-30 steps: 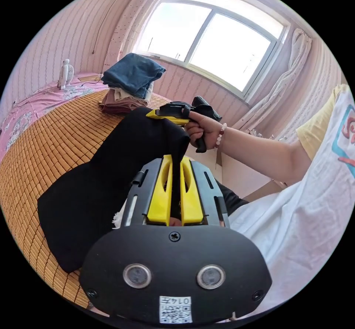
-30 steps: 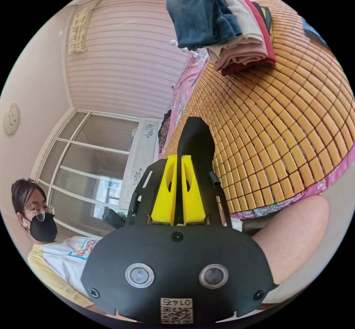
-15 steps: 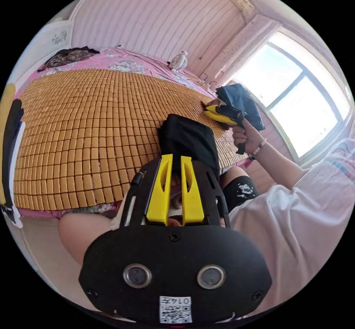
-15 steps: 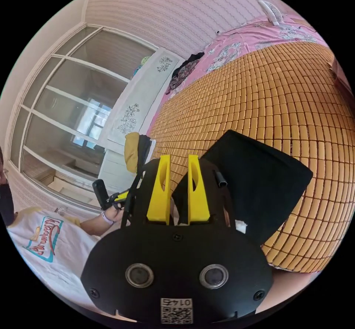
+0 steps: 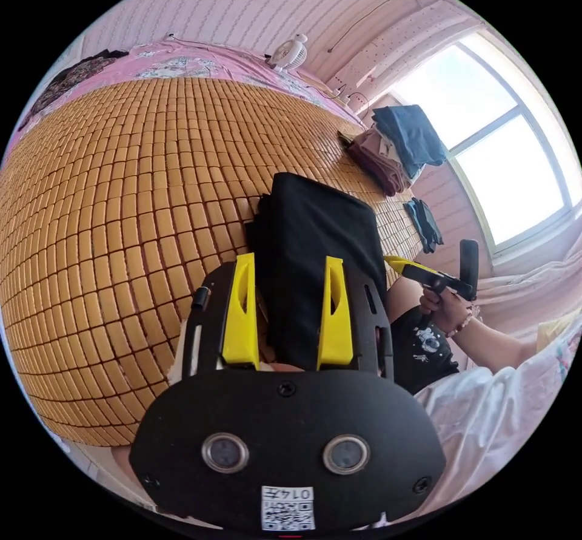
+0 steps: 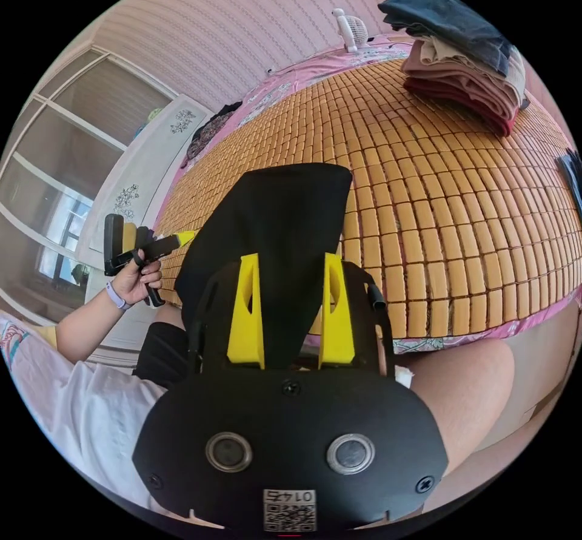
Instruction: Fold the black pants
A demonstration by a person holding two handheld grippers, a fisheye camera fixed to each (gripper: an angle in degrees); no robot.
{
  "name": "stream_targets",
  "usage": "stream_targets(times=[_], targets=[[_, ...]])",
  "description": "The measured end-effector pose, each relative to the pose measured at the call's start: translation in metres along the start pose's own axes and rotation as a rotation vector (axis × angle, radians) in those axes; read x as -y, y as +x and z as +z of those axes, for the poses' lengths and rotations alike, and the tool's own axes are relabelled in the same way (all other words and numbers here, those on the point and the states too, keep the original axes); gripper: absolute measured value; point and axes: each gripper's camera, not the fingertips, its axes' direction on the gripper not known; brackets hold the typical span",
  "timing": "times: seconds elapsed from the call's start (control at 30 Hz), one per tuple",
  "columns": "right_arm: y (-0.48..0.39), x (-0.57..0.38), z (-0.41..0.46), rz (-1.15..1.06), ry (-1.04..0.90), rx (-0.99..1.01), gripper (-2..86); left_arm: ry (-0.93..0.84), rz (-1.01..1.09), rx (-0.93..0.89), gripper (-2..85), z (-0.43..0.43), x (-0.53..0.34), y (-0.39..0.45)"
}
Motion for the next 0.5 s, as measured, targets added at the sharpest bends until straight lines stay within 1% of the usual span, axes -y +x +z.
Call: stream_targets(times=[0.1,0.13,0.23,0.3,0.4,0.47,0.5], targets=[[-0.001,-0.003,0.019,0.047,0.029,-0.039,17.9,-0.151,-0.017,0.102,16.9,0.027,0.007,-0.008],[0.0,-0.005,0.028,0.065,0.024,-0.04,18.2,-0.127,-0.017,0.099,16.7,0.025,0.005,-0.01],[-0.002,-0.011,0.045,0.071,0.023,-0.002,17.0,-0.123,-0.048,0.071,14.5,0.021,-0.001,-0.013],[-0.006,-0.015,0.05,0.072,0.041,-0.016,16.0,-0.171,-0.049,0.012,12.5,0.024,0.001,-0.013],[-0.01,-0.021,0.06,0.051,0.04,-0.032,14.4,-0.176,-0.045,-0.01,11.9,0.022,-0.001,-0.016],[-0.017,-0.026,0.067,0.021,0.019,-0.071,13.2,-0.184,-0.099,-0.051,11.2,0.02,-0.004,-0.022],[-0.018,-0.027,0.069,0.015,0.014,-0.084,12.9,-0.217,-0.134,-0.091,11.2,0.02,-0.006,-0.026]])
